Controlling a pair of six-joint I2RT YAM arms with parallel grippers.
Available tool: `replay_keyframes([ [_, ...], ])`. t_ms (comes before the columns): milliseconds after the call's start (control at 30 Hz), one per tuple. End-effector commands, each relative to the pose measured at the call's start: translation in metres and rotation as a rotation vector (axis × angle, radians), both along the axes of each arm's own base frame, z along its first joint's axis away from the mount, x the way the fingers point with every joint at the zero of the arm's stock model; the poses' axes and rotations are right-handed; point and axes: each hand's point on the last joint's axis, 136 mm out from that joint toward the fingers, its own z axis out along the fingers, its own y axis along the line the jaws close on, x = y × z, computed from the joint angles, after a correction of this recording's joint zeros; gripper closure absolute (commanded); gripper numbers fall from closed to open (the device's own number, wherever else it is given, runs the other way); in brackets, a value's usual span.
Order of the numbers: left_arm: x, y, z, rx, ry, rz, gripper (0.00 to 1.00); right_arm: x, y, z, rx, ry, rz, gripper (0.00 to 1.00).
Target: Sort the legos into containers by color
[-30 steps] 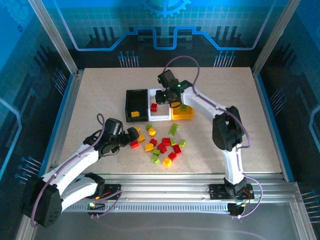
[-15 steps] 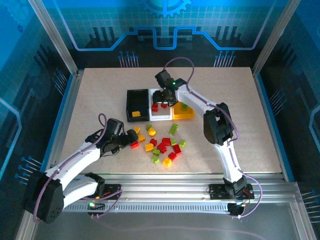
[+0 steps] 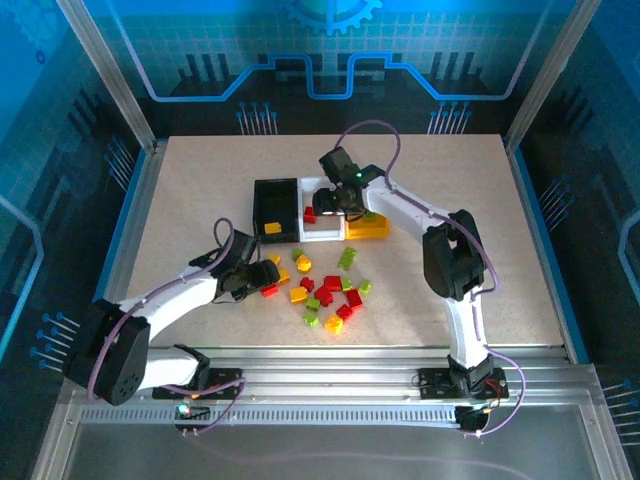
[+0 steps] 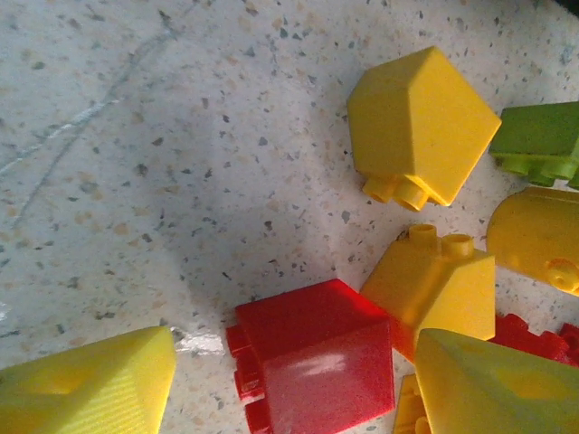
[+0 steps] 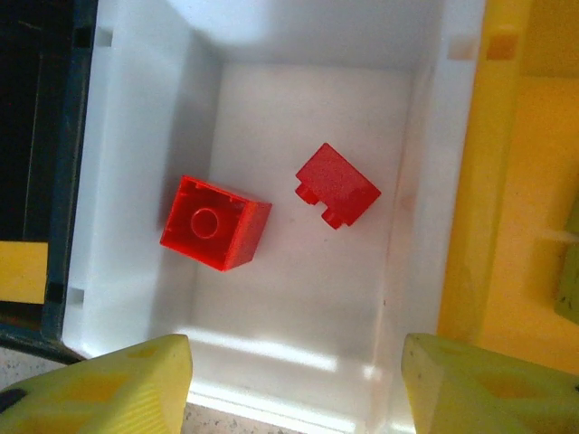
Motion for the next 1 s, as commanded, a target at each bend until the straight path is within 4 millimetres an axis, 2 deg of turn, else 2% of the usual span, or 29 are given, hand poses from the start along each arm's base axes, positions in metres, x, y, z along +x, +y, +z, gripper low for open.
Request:
replay_keyframes([
  [0, 0.007, -0.006, 0.001, 0.031, -0.014, -0.049, 0.34, 0.0, -0.003, 0.019, 0.043, -0.035, -0.017, 0.36],
  [167, -0.004, 0.006, -0.012, 0.111, 0.032, -0.05, 0.49, -0.004, -0.008, 0.025, 0.057, -0.048, -0.025, 0.36],
  [300, -0.009, 0.008, -0.01, 0.103, 0.019, -0.034, 0.57, -0.008, -0.013, 0.032, 0.07, -0.059, -0.033, 0.36],
  [400, -0.007, 0.006, 0.003, 0.083, -0.008, -0.031, 0.61, -0.013, -0.019, 0.038, 0.079, -0.067, -0.04, 0.36],
  [533, 0.003, -0.004, 0.039, 0.048, -0.073, -0.057, 0.64, -0.029, -0.033, 0.05, 0.109, -0.092, -0.049, 0.36],
  [667, 0.03, -0.022, 0.084, 0.005, -0.174, -0.08, 0.64, -0.053, -0.05, 0.051, 0.123, -0.1, -0.057, 0.36],
  [733, 0.051, -0.034, 0.103, -0.01, -0.214, -0.09, 0.64, -0.066, -0.06, 0.047, 0.125, -0.092, -0.065, 0.36],
  [867, 0.096, -0.062, 0.126, -0.031, -0.274, -0.114, 0.64, -0.091, -0.076, 0.037, 0.128, -0.073, -0.081, 0.36],
  [967, 0.13, -0.085, 0.136, -0.023, -0.312, -0.142, 0.65, -0.108, -0.088, 0.031, 0.124, -0.065, -0.091, 0.35],
])
